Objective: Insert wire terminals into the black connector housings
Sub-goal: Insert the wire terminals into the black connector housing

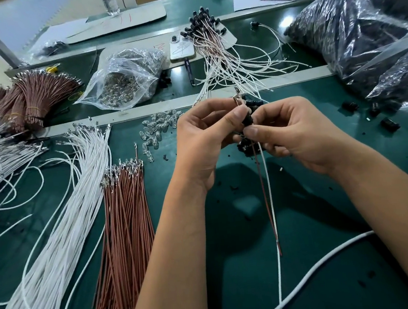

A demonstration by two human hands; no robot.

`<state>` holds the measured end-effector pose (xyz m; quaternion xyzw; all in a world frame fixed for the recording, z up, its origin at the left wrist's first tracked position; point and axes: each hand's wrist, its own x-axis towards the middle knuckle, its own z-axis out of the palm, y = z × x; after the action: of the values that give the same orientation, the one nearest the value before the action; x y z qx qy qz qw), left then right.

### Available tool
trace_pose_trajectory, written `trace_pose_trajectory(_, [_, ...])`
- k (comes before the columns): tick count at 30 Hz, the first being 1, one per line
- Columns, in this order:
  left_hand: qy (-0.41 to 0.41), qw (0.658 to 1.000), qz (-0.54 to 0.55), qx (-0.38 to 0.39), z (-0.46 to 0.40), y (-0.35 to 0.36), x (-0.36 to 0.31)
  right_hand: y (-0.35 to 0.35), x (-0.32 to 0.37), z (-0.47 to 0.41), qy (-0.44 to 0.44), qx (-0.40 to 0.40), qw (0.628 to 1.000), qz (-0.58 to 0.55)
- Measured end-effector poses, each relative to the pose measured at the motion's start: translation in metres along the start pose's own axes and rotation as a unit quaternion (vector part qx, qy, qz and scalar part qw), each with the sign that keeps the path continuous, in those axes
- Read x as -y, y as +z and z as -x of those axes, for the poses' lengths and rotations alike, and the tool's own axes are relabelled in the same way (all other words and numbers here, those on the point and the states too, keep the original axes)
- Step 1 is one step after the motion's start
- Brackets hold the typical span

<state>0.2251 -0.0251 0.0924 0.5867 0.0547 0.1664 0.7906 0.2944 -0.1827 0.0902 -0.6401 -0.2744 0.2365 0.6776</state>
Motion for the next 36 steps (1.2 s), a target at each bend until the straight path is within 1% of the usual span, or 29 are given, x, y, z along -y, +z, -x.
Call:
trace_pose_trajectory(6, [-0.003,1.0,-0.003,-0.007,-0.001,0.001,0.0,0.001,0.001,0.0,-0.001,0.0,1.0,0.013])
trace_pose_trajectory(10, [0.012,1.0,-0.026,-0.007,0.0,0.0,0.0,0.002,0.001,-0.001,-0.011,-0.005,0.999,0.031])
trace_pose_trajectory(16, [0.036,0.999,-0.031,-0.005,0.001,0.001,-0.001,0.0,0.0,-0.001,-0.021,-0.009,0.998,0.051])
trace_pose_trajectory(26, [0.049,0.998,-0.043,-0.008,0.001,0.002,0.0,-0.005,-0.002,-0.002,-0.028,0.003,0.997,0.074])
trace_pose_trajectory(32, [0.045,0.998,-0.053,0.0,0.001,0.001,0.0,-0.006,-0.002,-0.002,-0.011,0.012,0.995,0.095])
trace_pose_trajectory(36, [0.002,0.999,-0.053,0.007,0.0,-0.001,0.001,-0.009,-0.002,-0.001,0.007,0.021,0.993,0.117])
